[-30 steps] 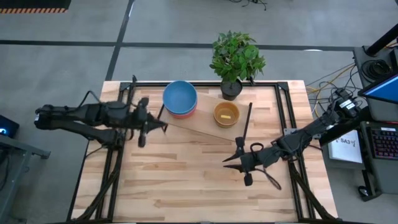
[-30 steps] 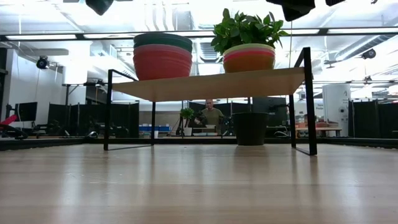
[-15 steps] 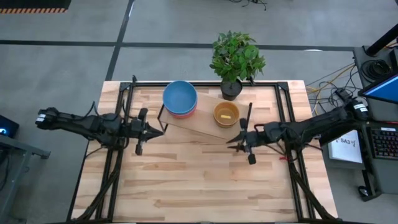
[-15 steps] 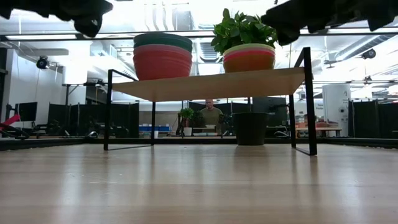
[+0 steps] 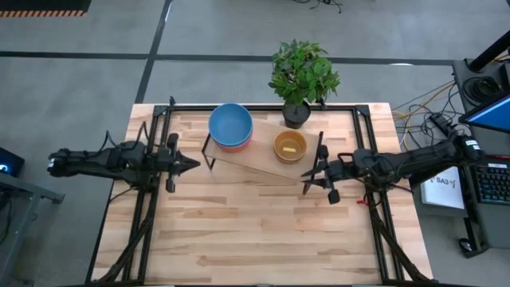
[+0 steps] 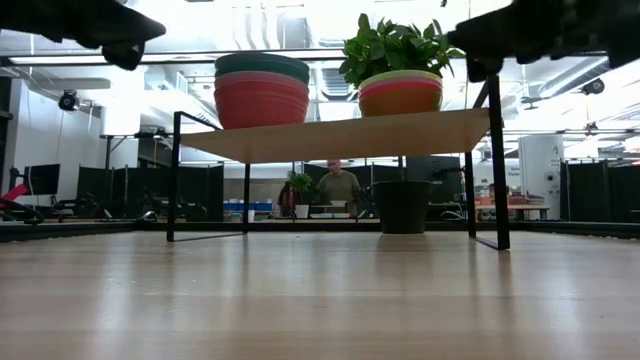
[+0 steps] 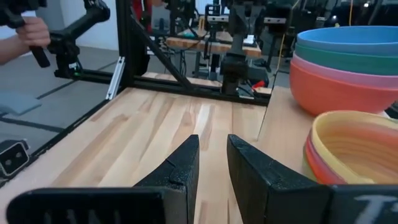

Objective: Place and stack bowls onto a shelf
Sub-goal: Return to Home Position

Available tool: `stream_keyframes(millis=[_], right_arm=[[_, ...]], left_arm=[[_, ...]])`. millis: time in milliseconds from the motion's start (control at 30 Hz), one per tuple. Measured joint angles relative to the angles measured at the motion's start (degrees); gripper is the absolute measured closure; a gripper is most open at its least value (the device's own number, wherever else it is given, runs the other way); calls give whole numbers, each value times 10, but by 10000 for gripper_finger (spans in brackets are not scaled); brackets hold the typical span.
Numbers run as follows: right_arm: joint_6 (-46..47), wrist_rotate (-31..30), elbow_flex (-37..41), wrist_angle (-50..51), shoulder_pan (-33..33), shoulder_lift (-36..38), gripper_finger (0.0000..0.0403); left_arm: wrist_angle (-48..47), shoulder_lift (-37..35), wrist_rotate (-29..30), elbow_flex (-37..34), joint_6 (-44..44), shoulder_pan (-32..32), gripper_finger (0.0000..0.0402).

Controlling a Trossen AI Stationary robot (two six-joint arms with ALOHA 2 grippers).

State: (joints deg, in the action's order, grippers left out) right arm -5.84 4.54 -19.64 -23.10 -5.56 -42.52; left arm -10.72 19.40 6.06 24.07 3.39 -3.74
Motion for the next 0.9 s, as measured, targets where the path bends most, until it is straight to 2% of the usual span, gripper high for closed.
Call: stream_keyframes(millis=[300, 433, 533, 900], right_arm=[[22, -1, 58, 1, 4, 87, 330], [29, -1, 80, 1, 6, 120, 330], [33, -2, 96, 1, 8, 141, 330], [30, -1, 143, 1, 10, 198, 330]], left_arm=[[7, -68, -11, -74, -41, 0, 401], [38, -94, -18, -103, -57, 0, 401], [61, -107, -40, -123, -62, 0, 401], [88, -126, -51, -164, -84, 0, 401]])
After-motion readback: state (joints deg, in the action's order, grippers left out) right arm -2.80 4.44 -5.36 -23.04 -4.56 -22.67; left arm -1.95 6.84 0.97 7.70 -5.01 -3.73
